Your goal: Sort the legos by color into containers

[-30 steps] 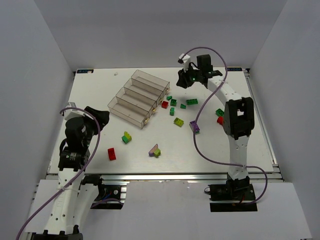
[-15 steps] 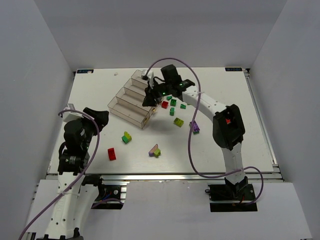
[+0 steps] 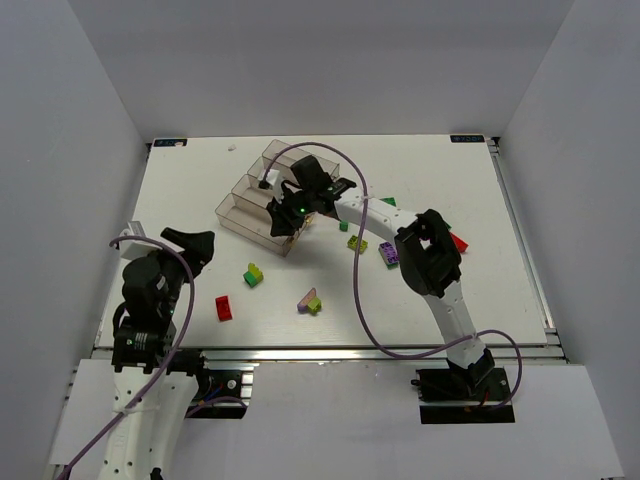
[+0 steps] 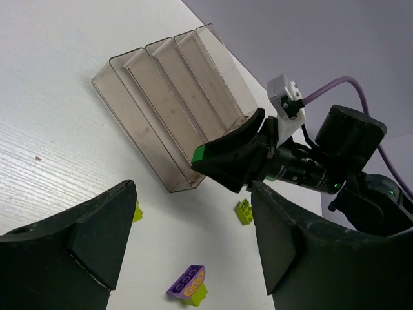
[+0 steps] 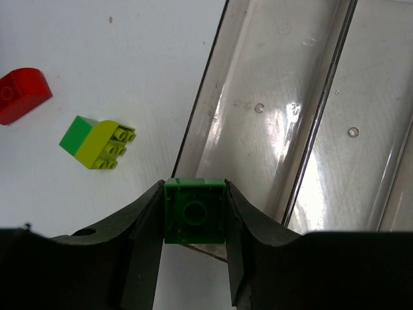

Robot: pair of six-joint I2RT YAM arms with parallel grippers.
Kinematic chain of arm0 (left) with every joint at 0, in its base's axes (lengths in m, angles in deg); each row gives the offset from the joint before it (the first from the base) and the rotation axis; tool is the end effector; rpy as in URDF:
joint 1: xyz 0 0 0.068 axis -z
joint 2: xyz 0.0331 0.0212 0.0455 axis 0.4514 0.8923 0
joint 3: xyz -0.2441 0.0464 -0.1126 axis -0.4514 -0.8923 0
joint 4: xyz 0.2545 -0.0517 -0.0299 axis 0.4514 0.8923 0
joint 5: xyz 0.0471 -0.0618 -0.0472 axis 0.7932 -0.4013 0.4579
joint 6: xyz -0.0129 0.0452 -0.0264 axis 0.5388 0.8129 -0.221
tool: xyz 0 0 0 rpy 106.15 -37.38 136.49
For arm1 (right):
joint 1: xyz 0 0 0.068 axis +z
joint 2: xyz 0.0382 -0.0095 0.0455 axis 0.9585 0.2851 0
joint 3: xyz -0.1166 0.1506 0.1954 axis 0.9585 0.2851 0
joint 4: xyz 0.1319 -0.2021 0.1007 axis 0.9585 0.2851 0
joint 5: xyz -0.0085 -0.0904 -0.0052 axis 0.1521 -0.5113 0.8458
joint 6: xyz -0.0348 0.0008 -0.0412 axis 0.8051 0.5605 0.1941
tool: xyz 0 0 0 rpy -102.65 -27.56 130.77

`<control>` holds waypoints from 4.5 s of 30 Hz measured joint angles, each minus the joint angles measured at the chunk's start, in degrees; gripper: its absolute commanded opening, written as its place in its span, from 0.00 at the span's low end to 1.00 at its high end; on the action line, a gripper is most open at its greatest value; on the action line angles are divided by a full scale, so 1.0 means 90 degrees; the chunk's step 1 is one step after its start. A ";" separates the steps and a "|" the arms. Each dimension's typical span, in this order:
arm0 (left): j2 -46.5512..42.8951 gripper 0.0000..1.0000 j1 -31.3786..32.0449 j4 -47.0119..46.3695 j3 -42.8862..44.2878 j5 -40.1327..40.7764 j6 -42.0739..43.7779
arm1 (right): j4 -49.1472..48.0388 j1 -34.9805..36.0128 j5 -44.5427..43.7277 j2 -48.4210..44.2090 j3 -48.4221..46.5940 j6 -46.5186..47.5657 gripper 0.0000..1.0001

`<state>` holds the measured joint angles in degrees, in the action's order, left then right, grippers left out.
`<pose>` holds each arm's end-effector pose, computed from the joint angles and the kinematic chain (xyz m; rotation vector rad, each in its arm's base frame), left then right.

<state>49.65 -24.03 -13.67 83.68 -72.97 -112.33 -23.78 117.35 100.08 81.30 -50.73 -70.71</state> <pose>0.1096 -0.0038 0.3096 -0.7159 1.7264 -0.5507 0.3601 0.3724 0.2219 -1.4039 1.7909 0.8671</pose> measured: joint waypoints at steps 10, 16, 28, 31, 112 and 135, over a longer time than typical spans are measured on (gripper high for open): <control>-0.0049 0.68 0.0000 0.0180 0.0000 -0.0095 -0.0172 | -0.0063 0.0039 -0.0425 0.0134 -0.0126 0.0092 0.62; 0.0172 0.22 0.0000 0.0053 -0.0214 -0.0520 -0.0376 | -0.0044 0.0027 -0.0240 0.0112 -0.0126 0.0075 0.57; 0.2072 0.61 0.0046 0.0396 -0.0294 -0.1263 0.0029 | -0.0272 -0.1056 0.1275 -0.1863 0.0675 -0.0245 0.56; 0.2647 0.71 0.0301 0.0646 -0.0231 -0.1212 0.0245 | -0.0333 -0.1537 0.1464 -0.2365 0.1105 -0.0170 0.67; 0.3045 0.10 0.2710 -0.2722 -0.0410 -0.2055 0.3296 | 0.1103 -0.1328 0.2280 -0.2186 0.0903 -0.3832 0.89; 0.3351 0.11 0.2747 -0.3398 -0.0333 -0.2064 0.3147 | 0.1015 -0.0481 0.1812 -0.1865 0.0840 -0.4816 0.61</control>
<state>79.81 0.69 -44.24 80.68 -91.55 -84.00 -14.65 113.03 116.39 64.52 -43.17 -114.05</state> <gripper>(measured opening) 0.471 0.613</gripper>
